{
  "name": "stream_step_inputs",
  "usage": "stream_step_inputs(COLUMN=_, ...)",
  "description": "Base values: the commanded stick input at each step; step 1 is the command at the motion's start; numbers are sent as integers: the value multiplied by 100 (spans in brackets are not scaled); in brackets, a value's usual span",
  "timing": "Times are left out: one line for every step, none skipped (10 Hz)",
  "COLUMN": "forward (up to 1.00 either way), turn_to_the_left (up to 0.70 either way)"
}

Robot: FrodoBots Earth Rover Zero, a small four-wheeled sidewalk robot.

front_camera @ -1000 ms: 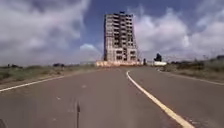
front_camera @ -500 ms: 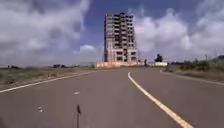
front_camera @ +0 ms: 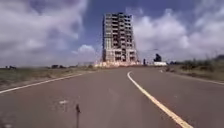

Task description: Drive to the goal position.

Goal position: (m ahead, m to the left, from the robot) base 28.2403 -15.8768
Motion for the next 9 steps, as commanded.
stream_step_inputs(forward=100, turn_to_the_left=0)
stream_step_inputs(forward=100, turn_to_the_left=0)
stream_step_inputs(forward=100, turn_to_the_left=0)
stream_step_inputs(forward=100, turn_to_the_left=0)
stream_step_inputs(forward=100, turn_to_the_left=0)
stream_step_inputs(forward=100, turn_to_the_left=0)
stream_step_inputs(forward=100, turn_to_the_left=0)
stream_step_inputs(forward=100, turn_to_the_left=0)
stream_step_inputs(forward=100, turn_to_the_left=0)
